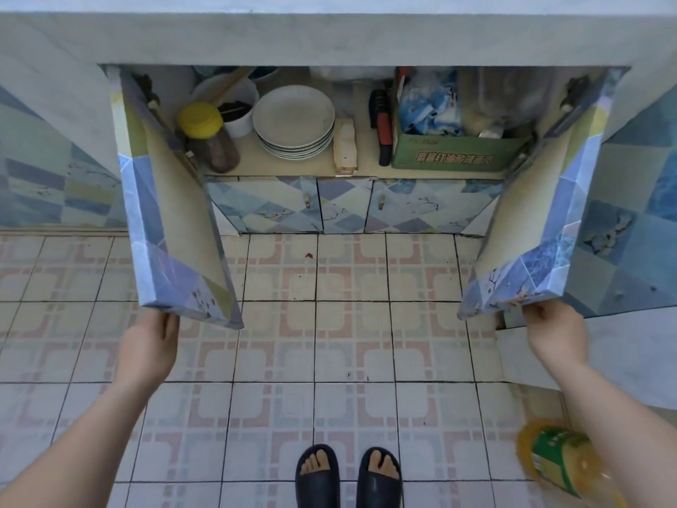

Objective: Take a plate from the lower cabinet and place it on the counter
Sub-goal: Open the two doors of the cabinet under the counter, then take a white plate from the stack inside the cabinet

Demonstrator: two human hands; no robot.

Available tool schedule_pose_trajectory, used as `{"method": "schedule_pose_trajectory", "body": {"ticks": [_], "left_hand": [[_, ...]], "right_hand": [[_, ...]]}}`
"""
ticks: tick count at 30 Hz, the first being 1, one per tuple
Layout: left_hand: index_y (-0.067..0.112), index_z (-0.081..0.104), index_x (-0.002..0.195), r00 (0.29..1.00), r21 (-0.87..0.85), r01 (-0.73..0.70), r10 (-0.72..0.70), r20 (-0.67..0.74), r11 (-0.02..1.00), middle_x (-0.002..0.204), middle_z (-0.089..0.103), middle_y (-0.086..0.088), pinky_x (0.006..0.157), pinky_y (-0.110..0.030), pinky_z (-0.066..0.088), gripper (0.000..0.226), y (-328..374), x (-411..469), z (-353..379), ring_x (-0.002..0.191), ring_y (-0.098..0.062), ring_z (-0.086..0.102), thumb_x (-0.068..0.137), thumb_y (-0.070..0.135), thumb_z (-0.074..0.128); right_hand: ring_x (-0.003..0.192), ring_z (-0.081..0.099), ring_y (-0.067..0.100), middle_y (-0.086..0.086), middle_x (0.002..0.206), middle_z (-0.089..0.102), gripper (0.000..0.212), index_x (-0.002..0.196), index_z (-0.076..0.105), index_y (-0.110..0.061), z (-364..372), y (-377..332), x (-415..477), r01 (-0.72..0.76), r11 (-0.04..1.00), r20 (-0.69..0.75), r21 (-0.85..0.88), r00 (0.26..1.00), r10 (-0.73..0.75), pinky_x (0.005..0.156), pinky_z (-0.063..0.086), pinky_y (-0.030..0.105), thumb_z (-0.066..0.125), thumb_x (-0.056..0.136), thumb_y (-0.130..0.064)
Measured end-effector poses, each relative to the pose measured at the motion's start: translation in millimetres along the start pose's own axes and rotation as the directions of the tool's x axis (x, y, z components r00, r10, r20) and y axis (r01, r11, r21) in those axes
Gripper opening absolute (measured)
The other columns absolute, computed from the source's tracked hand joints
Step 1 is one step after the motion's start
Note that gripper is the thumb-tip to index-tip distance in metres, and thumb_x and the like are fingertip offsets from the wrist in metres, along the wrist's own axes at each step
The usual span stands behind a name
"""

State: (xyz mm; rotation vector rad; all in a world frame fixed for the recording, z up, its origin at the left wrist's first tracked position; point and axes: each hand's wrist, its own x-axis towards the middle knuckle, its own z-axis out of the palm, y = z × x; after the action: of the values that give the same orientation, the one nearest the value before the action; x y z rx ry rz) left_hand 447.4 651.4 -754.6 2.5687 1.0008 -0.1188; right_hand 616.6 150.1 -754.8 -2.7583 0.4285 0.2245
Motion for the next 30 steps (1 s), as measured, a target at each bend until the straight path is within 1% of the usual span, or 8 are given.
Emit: {"method": "schedule_pose_trajectory", "body": {"ticks": [4,7,9,13,16,20,24,30], "left_hand": [[0.002,0.043,0.069,1.000,0.039,0.017,-0.017,0.005,0.999,0.063,0.054,-0.028,0.053,-0.040,0.034,0.030,5.3,-0.9,-2.3,0.056,-0.039,0.044,0.094,0.016,0.037],[0.000,0.051,0.107,0.994,0.035,0.100,-0.101,0.035,0.994,0.096,0.060,-0.033,0.066,-0.044,0.038,0.021,9.1,-14.8,-9.4,0.082,-0.050,0.055,0.091,0.013,0.046],[0.007,0.040,0.129,0.978,0.016,0.193,-0.193,0.078,0.981,0.113,0.057,-0.029,0.073,-0.046,0.041,0.044,10.0,-33.5,-11.3,0.095,-0.048,0.055,0.087,0.013,0.053],[0.000,0.036,0.135,0.889,0.030,0.383,-0.377,0.258,0.923,0.136,0.046,-0.025,0.095,-0.048,0.039,0.059,29.9,-86.9,-1.1,0.120,-0.042,0.047,0.085,0.023,0.058],[0.005,0.034,0.138,0.878,-0.059,0.338,-0.292,0.379,0.939,0.143,0.043,-0.017,0.101,-0.042,0.037,0.064,63.0,-103.3,0.2,0.126,-0.034,0.044,0.085,0.031,0.057],[0.014,0.036,0.140,0.903,-0.301,0.306,-0.175,0.392,0.903,0.146,0.042,-0.008,0.104,-0.040,0.033,0.064,112.2,-91.1,-22.9,0.132,-0.027,0.039,0.086,0.040,0.056],[0.020,0.033,0.142,0.928,-0.535,0.243,-0.035,0.370,0.809,0.149,0.039,-0.001,0.107,-0.040,0.031,0.070,148.9,-64.8,-58.8,0.135,-0.022,0.036,0.083,0.050,0.055],[0.024,0.031,0.142,0.951,-0.604,0.130,0.074,0.302,0.786,0.150,0.037,0.003,0.110,-0.042,0.031,0.075,165.3,-17.8,-97.1,0.136,-0.018,0.035,0.079,0.059,0.052]], "right_hand": [[0.077,0.057,0.046,0.029,0.080,0.062,0.023,0.069,0.052,-0.005,-5.0,8.8,2.3,-0.001,1.000,0.043,-0.002,0.999,0.001,0.059,0.033,0.035,0.043,0.089,-0.009],[0.083,0.056,0.042,0.029,0.099,0.062,0.013,0.094,0.056,-0.004,-6.4,7.6,-6.9,-0.032,0.999,0.159,-0.029,0.987,0.036,0.062,0.032,0.033,0.044,0.088,-0.006],[0.094,0.056,0.038,0.025,0.111,0.059,0.034,0.121,0.049,-0.003,-3.0,8.9,-24.1,-0.075,0.992,0.320,-0.100,0.942,0.103,0.068,0.038,0.032,0.049,0.087,-0.007],[0.109,0.056,0.034,0.020,0.121,0.059,0.044,0.126,0.050,-0.002,-0.1,-15.2,-74.5,-0.121,0.990,0.528,-0.076,0.837,0.143,0.088,0.046,0.035,0.055,0.086,-0.019],[0.121,0.051,0.028,0.012,0.143,0.044,0.055,0.138,0.041,-0.008,-7.2,-65.3,-90.9,0.019,0.998,0.547,0.058,0.836,-0.047,0.094,0.040,0.031,0.055,0.088,-0.027],[0.137,0.034,0.022,0.005,0.152,0.034,0.064,0.144,0.032,-0.017,-31.1,-145.2,-85.8,0.182,0.962,0.460,0.205,0.849,-0.259,0.107,0.030,0.032,0.054,0.089,-0.040],[0.134,0.038,0.022,0.002,0.151,0.035,0.061,0.144,0.032,-0.023,-52.6,-203.6,-82.9,0.256,0.933,0.406,0.253,0.847,-0.342,0.104,0.034,0.035,0.047,0.090,-0.047],[0.129,0.044,0.023,0.000,0.149,0.039,0.058,0.143,0.033,-0.022,-63.0,-249.1,-77.6,0.300,0.936,0.360,0.186,0.865,-0.349,0.098,0.039,0.036,0.041,0.092,-0.047]]}}
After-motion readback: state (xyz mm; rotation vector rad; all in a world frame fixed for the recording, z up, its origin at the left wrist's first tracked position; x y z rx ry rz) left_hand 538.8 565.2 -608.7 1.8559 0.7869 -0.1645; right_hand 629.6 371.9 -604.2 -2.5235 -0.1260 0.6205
